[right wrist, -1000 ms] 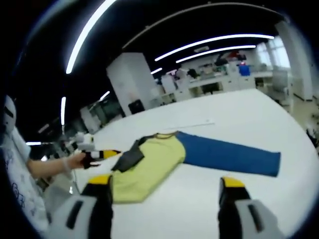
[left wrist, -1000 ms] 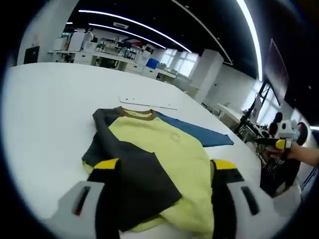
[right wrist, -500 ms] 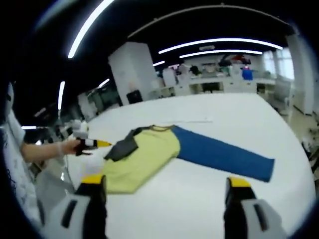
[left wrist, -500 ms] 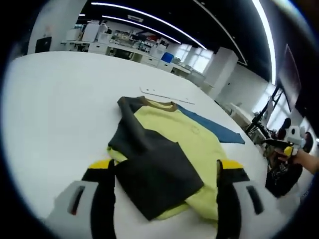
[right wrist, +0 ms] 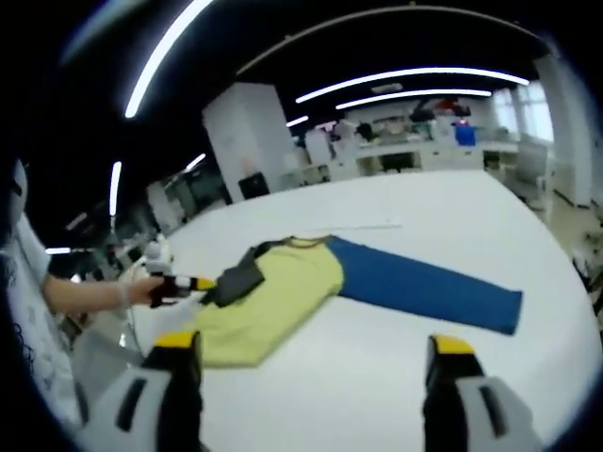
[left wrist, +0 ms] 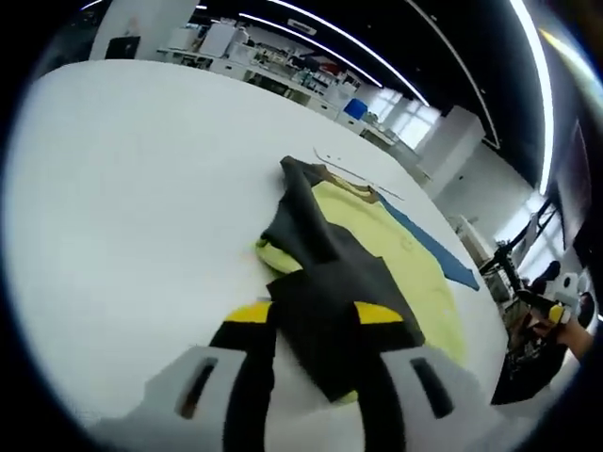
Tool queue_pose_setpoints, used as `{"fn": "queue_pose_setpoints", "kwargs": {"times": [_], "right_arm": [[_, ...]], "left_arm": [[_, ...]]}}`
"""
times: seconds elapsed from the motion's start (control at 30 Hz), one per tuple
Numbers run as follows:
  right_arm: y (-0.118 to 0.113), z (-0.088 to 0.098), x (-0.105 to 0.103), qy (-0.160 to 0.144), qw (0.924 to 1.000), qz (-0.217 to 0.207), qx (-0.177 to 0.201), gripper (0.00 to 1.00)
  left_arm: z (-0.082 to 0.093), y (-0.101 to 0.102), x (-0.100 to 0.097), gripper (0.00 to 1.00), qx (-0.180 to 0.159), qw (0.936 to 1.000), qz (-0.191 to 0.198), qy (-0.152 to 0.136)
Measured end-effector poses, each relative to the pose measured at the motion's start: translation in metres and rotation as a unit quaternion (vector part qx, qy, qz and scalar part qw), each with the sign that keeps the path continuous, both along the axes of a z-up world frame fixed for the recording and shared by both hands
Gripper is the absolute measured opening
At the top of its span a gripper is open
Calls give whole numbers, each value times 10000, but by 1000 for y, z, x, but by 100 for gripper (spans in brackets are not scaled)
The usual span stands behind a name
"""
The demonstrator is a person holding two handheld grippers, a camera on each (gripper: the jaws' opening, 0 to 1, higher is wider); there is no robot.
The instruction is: Fold the garment on the visible template until the final outline fits inside the template.
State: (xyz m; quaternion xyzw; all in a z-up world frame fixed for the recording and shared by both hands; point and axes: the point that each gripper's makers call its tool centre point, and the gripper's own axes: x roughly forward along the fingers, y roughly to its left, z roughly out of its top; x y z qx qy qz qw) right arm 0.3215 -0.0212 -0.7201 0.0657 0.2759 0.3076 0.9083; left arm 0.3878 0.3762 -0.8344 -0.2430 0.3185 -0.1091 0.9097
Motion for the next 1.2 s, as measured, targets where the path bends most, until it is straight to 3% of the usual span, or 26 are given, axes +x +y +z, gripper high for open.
{"fn": "queue_pose_setpoints", "kwargs": {"times": [0.07,0.13,0.47,0.57,0.6,0.77,0.9,0.93,1.03,1.2], "right_arm": [[1,0,0,9,10000,1,12,99],[2,-2,-1,13,10000,17,-7,99],[11,-4,-3,46,9999,111,9,99],[11,-5,-2,44,9999,130,-29,99],[11,-5,-2,48,9999,141,-31,99],[12,-8,-1,93,9998,148,-43,99],[13,-9,1,105,9998,147,-58,99],[13,-10,2,112,9998,156,-79,99],[13,-14,2,141,9996,196,-175,99],[15,-22,3,271,9991,217,-225,99]], "left_arm": [[-1,4,0,17,53,9999,20,-85],[1,6,-1,2,110,9998,23,-147],[20,16,-2,0,118,9991,125,-381],[31,33,-2,0,280,9980,239,-509],[31,50,-1,0,334,9976,283,-537],[51,91,0,0,670,9938,601,-646],[49,143,0,0,1034,9896,780,-627],[52,142,0,0,1082,9891,784,-616],[47,175,1,0,1297,9864,874,-512],[47,195,3,0,1434,9828,1059,-482]]}}
